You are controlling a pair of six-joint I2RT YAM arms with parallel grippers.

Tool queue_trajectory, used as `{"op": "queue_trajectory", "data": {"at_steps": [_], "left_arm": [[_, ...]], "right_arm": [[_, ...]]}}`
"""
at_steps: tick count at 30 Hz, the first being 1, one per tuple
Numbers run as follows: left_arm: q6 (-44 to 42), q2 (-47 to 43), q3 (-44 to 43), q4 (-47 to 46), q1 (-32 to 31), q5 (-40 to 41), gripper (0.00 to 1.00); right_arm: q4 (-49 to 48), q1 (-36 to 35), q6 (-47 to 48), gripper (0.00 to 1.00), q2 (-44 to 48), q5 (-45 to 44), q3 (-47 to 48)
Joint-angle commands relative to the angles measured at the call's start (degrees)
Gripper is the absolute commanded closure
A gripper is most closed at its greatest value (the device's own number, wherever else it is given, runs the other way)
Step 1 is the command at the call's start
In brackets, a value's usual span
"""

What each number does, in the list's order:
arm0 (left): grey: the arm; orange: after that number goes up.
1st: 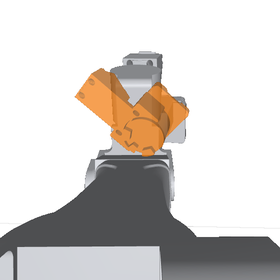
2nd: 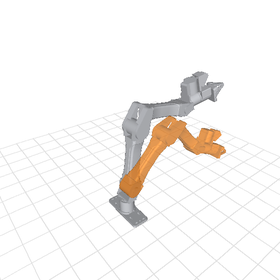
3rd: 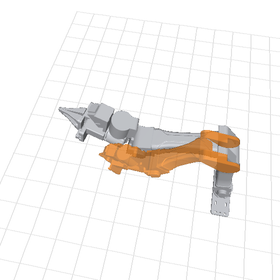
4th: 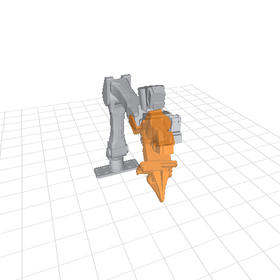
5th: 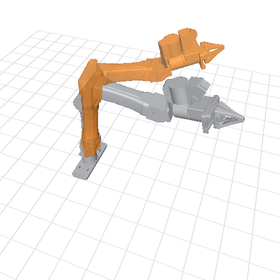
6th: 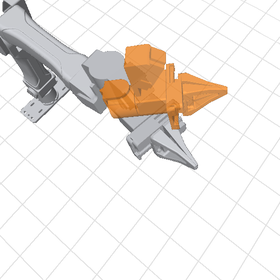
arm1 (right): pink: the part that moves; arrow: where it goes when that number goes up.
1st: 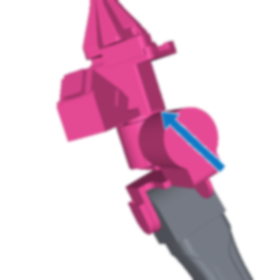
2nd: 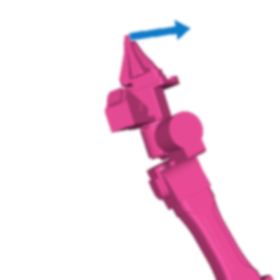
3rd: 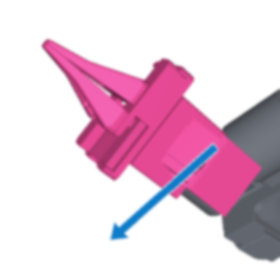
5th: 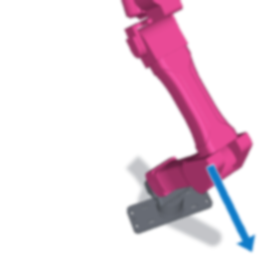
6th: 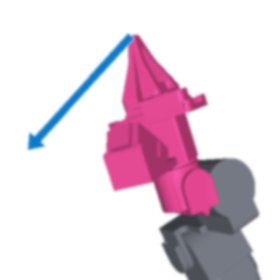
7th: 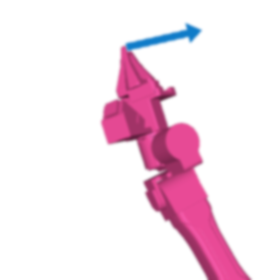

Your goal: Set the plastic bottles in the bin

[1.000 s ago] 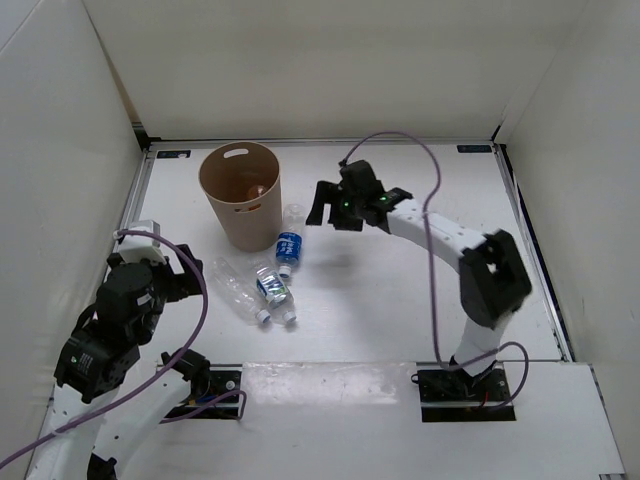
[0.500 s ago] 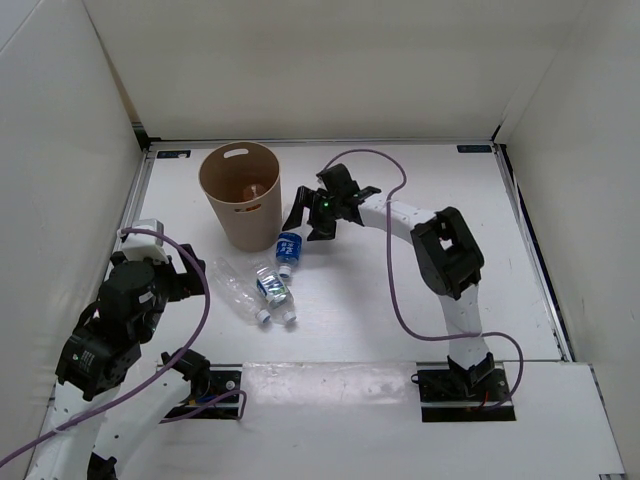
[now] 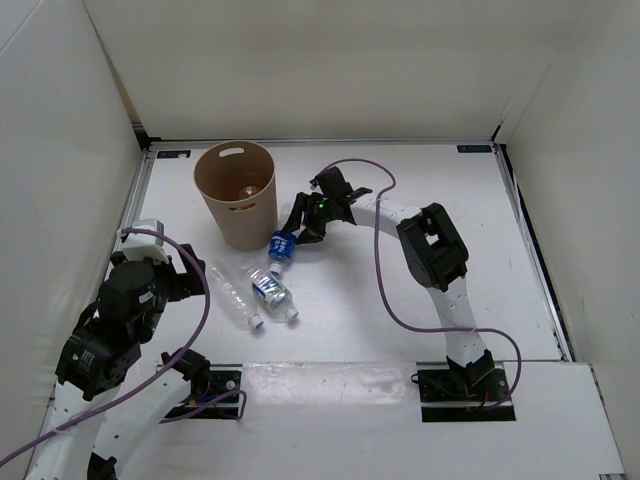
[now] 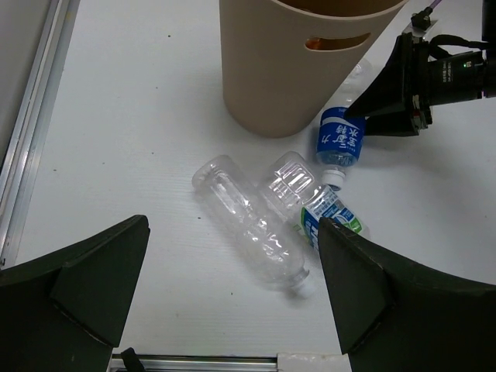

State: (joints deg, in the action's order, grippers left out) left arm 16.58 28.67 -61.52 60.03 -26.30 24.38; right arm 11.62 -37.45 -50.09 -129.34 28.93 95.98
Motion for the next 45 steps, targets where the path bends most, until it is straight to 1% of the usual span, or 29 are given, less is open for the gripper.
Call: {"op": "queue_trajectory", "data": {"at_steps": [1, 2, 7, 8, 9, 11, 12, 13, 14, 15, 16, 17, 23, 28, 30, 32, 39, 40, 45], "left_arm": [[-0.14, -0.36, -0.01, -0.09, 0.38, -0.39, 0.00], [-0.14, -0.10, -0.01, 0.09, 0.38, -0.30, 0.00], [-0.14, -0.54, 0.08, -0.09, 0.38, -0.47, 0.00], [-0.14, -0.45, 0.08, 0.00, 0.38, -0.48, 0.00], [-0.06, -0.45, -0.01, 0.00, 0.29, -0.48, 0.00], [-0.14, -0.54, 0.08, -0.09, 0.29, -0.48, 0.00], [-0.14, -0.45, -0.01, -0.09, 0.29, -0.39, 0.00], [-0.14, -0.37, -0.09, 0.00, 0.38, -0.47, 0.00], [-0.14, -0.45, 0.17, 0.00, 0.29, -0.39, 0.00], [-0.14, -0.45, 0.17, 0.00, 0.29, -0.30, 0.00], [-0.14, -0.37, 0.08, 0.00, 0.38, -0.39, 0.00], [-0.14, -0.36, 0.08, -0.09, 0.29, -0.39, 0.00], [-0.06, -0.46, -0.01, 0.00, 0.38, -0.30, 0.00], [0.03, -0.98, -0.01, 0.00, 0.38, -0.04, 0.00], [0.03, -0.98, 0.17, 0.00, 0.29, -0.12, 0.00], [0.03, -0.89, 0.08, 0.09, 0.29, -0.04, 0.00], [-0.06, -1.33, 0.08, 0.09, 0.38, -0.12, 0.00], [0.03, -1.33, 0.08, 0.00, 0.38, -0.12, 0.00], [0.03, -1.51, -0.01, 0.00, 0.29, -0.12, 0.00]], "right_arm": [[-0.90, 0.01, -1.59, 0.40, -1.62, 2.71, 1.93], [-0.98, -0.08, -1.77, 0.44, -1.53, 2.63, 1.66], [-2.03, 0.10, -1.86, 0.54, -1.01, 2.80, -0.79], [-2.56, 0.10, -2.38, 0.54, -1.00, 2.89, -1.32], [-2.65, 0.27, -2.39, 0.52, -0.83, 3.06, -1.76], [-2.04, 0.36, -2.12, 0.44, -1.18, 3.33, -1.77], [-2.04, 0.27, -2.12, 0.40, -1.18, 3.33, -1.85], [-1.95, 0.10, -2.03, 0.33, -0.83, 3.15, -1.85], [-1.60, -0.08, -2.03, 0.31, -0.83, 2.80, -1.94], [-1.68, -0.51, -1.95, 0.26, -0.39, 2.54, -1.94], [-1.25, -0.52, -2.03, 0.19, -0.39, 1.93, -1.94], [-0.20, -0.60, -1.86, 0.10, -0.39, 1.49, -0.98], [3.94, -1.57, -0.54, 0.10, -1.62, 1.22, 3.15], [2.71, -2.18, -1.15, 0.10, -0.92, 0.60, 2.45], [0.79, -2.19, -1.24, 0.10, -1.18, 1.39, 1.93], [0.86, -2.27, -1.86, 0.10, -1.70, 2.09, 2.27], [5.16, -3.33, -2.21, 0.10, -6.10, 2.71, 8.95], [5.43, -3.42, -2.38, 0.11, -6.36, 2.63, 9.91], [5.70, -3.24, -3.44, 0.12, -7.86, 3.15, 11.06]]}}
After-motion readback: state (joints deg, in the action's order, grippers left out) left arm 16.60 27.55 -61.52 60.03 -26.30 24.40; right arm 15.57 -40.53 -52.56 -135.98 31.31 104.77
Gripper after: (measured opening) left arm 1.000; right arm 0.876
